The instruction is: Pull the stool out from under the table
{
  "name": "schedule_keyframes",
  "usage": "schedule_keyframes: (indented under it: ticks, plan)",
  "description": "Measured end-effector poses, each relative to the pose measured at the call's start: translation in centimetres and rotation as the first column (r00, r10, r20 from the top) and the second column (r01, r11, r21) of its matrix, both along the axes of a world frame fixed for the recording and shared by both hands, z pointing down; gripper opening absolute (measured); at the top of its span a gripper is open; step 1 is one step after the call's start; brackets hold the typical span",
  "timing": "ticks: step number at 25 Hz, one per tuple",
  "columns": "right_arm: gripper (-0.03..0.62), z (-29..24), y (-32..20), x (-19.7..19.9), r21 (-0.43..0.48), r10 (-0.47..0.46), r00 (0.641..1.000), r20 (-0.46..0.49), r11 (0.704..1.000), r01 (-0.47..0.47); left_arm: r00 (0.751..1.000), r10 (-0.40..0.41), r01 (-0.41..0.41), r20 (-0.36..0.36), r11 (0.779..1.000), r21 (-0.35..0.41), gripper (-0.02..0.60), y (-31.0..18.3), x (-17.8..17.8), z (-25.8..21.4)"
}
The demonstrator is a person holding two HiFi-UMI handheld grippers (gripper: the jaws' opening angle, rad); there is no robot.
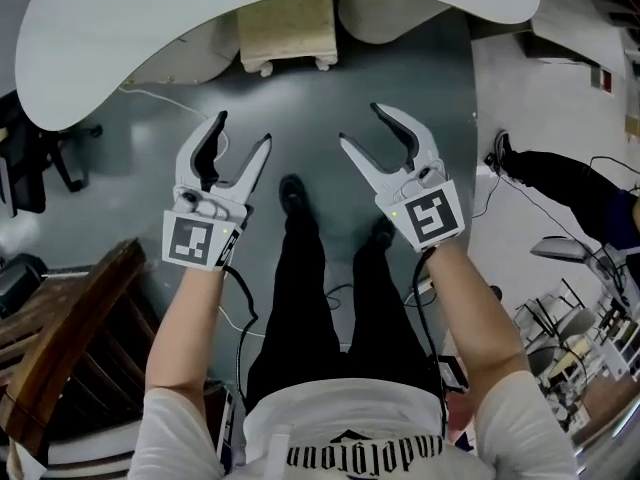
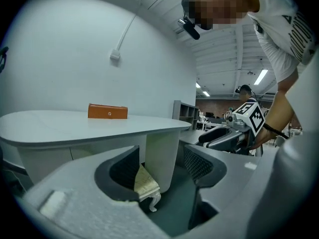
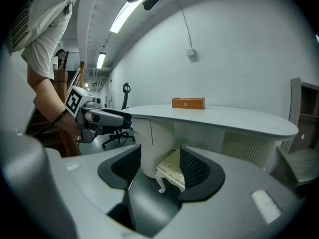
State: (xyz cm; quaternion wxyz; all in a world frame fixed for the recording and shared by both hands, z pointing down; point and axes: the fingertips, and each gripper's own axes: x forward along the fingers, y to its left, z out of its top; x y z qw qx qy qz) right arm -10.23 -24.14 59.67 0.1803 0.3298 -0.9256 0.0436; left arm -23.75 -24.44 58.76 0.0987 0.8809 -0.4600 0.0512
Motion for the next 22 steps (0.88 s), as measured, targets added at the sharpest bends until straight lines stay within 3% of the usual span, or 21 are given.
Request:
schedule_keyframes:
  ticks: [10,15,18,22]
  plan:
    - [0.342,12.8,-4.6,1.9,-0.037,0.042,0.999,-0.027,0.998,-0.043,0.996,-0.069,0.073,0.062,0.995,-0.070,0.409,-4.3,-0.2,13.8]
    - [0.376,19.8,-6.9,2.0,-0.029,0.035,0.997,-0.064,0.999,-0.037,0.990,-0.074,0.085,0.118,0.993,-0.087,0.433,-6.7,-1.1,22.2]
    - [0.379,24.2,-8.1,1.8,-0.033,0.023,0.995,-0.092,0.999,-0.026,0.982,-0.079,0.102,0.174,0.987,-0.127,0.433,-8.0,-1.8,27.4]
    - [0.379,29.7,-9.0,1.4,-0.059,0.000,0.991,-0.130,0.998,-0.008,0.975,-0.112,0.147,0.194,0.973,-0.176,0.433,-9.5,-3.2,33.2]
